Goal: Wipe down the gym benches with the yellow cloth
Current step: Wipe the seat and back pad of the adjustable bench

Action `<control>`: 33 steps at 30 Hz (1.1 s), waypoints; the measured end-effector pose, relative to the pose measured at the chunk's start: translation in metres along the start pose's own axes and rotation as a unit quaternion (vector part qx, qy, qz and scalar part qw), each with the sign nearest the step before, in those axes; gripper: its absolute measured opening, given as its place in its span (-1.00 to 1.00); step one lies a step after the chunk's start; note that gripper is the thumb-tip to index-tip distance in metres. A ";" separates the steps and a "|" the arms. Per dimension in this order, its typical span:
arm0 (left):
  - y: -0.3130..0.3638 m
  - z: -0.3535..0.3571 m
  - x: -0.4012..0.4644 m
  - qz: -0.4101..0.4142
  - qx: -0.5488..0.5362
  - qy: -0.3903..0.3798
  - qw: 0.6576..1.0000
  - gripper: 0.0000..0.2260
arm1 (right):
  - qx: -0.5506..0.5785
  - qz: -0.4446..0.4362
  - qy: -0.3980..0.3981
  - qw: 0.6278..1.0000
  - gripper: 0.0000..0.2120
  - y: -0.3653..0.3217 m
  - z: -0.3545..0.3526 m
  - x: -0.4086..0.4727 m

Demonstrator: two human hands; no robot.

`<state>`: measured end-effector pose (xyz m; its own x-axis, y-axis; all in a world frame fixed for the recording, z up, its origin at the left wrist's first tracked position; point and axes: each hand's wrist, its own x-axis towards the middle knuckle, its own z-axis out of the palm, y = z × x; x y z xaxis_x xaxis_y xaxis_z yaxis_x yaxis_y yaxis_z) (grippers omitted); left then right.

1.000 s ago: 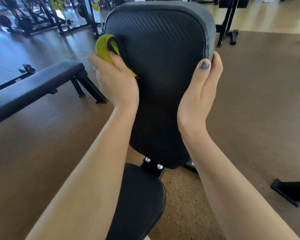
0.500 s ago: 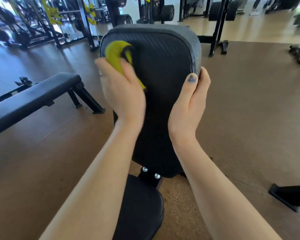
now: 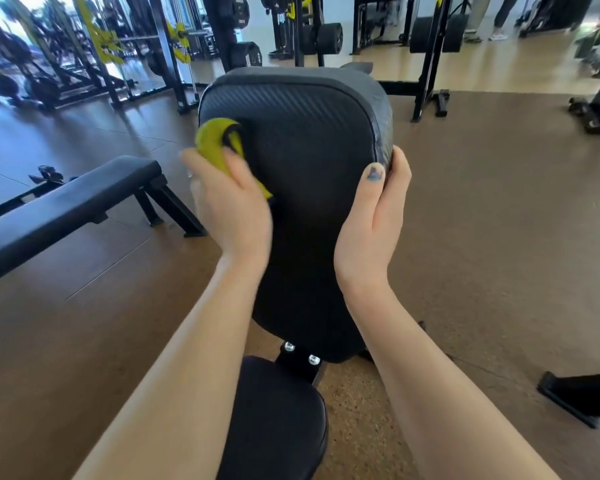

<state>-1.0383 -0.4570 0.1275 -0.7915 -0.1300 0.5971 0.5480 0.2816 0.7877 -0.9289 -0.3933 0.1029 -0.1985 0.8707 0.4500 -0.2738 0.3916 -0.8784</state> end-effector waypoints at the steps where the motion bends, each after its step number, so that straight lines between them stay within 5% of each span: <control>1: 0.011 0.001 -0.011 0.047 -0.009 -0.008 0.999 -0.78 | -0.001 -0.002 0.000 1.000 -0.37 0.000 0.000 0.000; 6: 0.040 0.002 -0.028 0.208 -0.029 -0.050 0.976 -0.81 | 0.054 0.014 -0.045 0.997 -0.45 -0.001 -0.009 0.003; 10: 0.002 0.003 0.013 -0.016 -0.034 0.006 0.999 -0.72 | 0.076 0.038 -0.070 0.994 -0.49 0.000 -0.013 0.003; 12: -0.005 0.002 0.018 -0.050 -0.016 0.010 0.999 -0.73 | 0.068 0.037 -0.068 0.995 -0.51 -0.001 -0.011 0.003; 21: 0.060 0.007 -0.046 0.269 -0.053 -0.054 0.960 -0.83 | 0.094 0.039 -0.058 0.993 -0.61 -0.003 -0.012 0.004; 28: 0.023 0.004 0.020 -0.048 -0.053 0.023 0.997 -0.71 | 0.080 0.038 -0.072 0.993 -0.63 -0.002 -0.010 0.004; 30: 0.032 0.006 0.007 -0.004 -0.050 0.016 0.999 -0.75 | 0.073 0.034 -0.078 0.994 -0.61 -0.003 -0.009 0.005; 33: 0.057 0.007 -0.032 0.176 -0.047 -0.038 0.983 -0.83 | 0.074 0.025 -0.059 0.995 -0.63 -0.004 -0.009 0.005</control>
<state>-0.9835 -0.4301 0.1527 -0.5639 0.0315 0.8252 0.8113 0.2074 0.5465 -0.9201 -0.3875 0.1069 -0.3221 0.8434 0.4300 -0.3951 0.2930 -0.8706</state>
